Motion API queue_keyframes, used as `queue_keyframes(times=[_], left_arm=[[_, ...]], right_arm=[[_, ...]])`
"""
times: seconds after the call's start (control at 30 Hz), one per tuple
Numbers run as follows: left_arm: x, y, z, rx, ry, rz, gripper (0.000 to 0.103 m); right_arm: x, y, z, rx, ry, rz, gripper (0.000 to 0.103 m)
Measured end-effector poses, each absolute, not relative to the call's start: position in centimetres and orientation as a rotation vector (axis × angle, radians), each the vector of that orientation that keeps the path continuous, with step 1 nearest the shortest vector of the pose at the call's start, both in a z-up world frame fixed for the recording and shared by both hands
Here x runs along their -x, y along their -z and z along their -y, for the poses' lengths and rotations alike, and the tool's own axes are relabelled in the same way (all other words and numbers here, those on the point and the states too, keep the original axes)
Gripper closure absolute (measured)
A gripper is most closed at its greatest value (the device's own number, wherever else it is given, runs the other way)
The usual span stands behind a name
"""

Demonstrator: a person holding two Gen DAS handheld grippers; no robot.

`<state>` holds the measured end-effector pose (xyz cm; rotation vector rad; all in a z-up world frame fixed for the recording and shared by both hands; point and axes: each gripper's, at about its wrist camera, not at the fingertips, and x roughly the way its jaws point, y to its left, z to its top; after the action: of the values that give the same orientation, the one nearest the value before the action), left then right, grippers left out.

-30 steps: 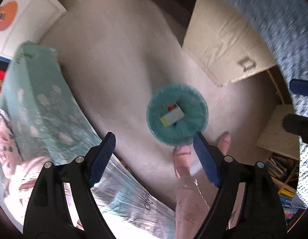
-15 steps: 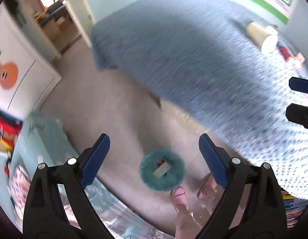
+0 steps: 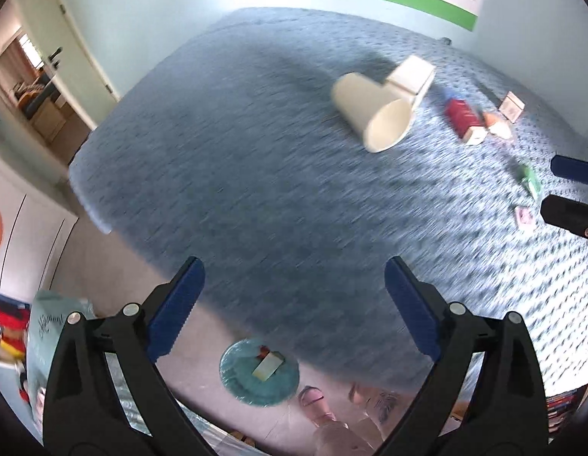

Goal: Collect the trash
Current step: 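Move both tools back over the blanket toward the paper cup, then grasp the paper cup with the left tool while the right tool grasps the red box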

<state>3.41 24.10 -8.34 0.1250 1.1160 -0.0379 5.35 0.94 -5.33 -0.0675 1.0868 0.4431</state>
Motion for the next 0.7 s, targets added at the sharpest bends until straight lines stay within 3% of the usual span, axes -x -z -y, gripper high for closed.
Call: queue_keyframes(times=[0.3,0.7], left_arm=[[-9.1,9.2,-18.0,-0.169,0.077,-1.143,0.007],[-18.3,12.2,-14.4,-0.233,0.141,-1.194,0.007]], right_arm=[[-10.1,7.7,5.3,0.007,-0.355,-1.133,0.029],[-17.3,12.0,6.5,-0.050,-0.277,-1.211,0.030]])
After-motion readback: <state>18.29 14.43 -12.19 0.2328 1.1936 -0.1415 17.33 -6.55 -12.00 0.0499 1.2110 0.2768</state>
